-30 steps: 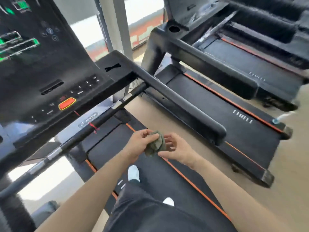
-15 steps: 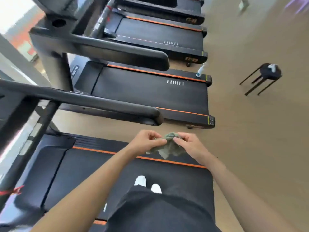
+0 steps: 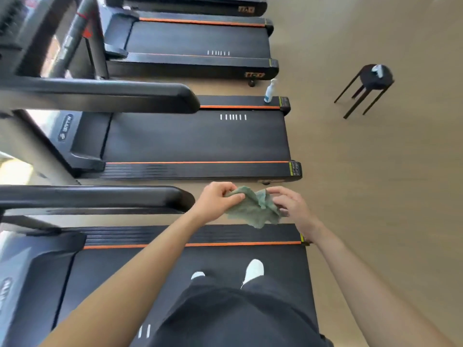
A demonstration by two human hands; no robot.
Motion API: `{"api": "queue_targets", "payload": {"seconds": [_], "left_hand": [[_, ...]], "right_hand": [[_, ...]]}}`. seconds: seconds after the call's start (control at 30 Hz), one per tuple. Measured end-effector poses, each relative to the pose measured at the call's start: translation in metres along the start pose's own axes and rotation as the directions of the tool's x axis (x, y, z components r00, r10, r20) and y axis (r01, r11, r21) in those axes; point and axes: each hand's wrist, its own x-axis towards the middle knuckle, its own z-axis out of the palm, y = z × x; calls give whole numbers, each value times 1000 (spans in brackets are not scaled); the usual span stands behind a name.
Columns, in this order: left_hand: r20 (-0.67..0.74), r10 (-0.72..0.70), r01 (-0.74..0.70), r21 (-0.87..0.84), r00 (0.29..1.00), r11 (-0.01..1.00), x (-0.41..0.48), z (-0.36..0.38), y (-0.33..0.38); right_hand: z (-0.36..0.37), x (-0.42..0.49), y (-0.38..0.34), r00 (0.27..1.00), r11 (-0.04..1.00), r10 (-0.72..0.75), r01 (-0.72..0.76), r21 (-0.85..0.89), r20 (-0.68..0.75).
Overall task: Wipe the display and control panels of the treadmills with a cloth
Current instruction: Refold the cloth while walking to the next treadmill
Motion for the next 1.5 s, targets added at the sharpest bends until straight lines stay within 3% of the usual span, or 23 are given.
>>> {"api": "queue_targets", "payload": {"seconds": [0.13,0.2,0.5,0.67,0.87,1.0,1.1,1.33,1.5], "left_hand": [[-1,-15,15,-42,1000,999,31,16,25],[15,-7,8,-45,1000,999,45,16,34],[48,-55,50,99,997,994,121,-50,26],[-70,-53,49,-69,996,996,163,-83,18],[-386,-103,42,-162,917,986,225,-112,36],[-369,-197,49,-373,908,927,282,-135,48],[-365,-239,54,-452,900,890,327,-151,52],[-488,-381,121,-483,785,868,435,-202,64],[-549,-527,27,-675,649,737,486,-250,76]], "right_hand": [[-26,42,-14,968,968,-20,82,-238,252],[-31,64,-25,959,908,-53,162,-385,279],[-61,154,-77,982,904,-97,154,-400,159],[-64,218,-104,989,864,-150,140,-484,20],[-67,288,-154,972,832,-229,172,-528,-44],[-70,355,-191,970,796,-242,186,-576,-22],[-76,417,-214,966,769,-257,222,-600,28],[-82,574,-281,939,697,-221,342,-630,265],[-58,670,-352,861,627,-199,479,-614,468]]}}
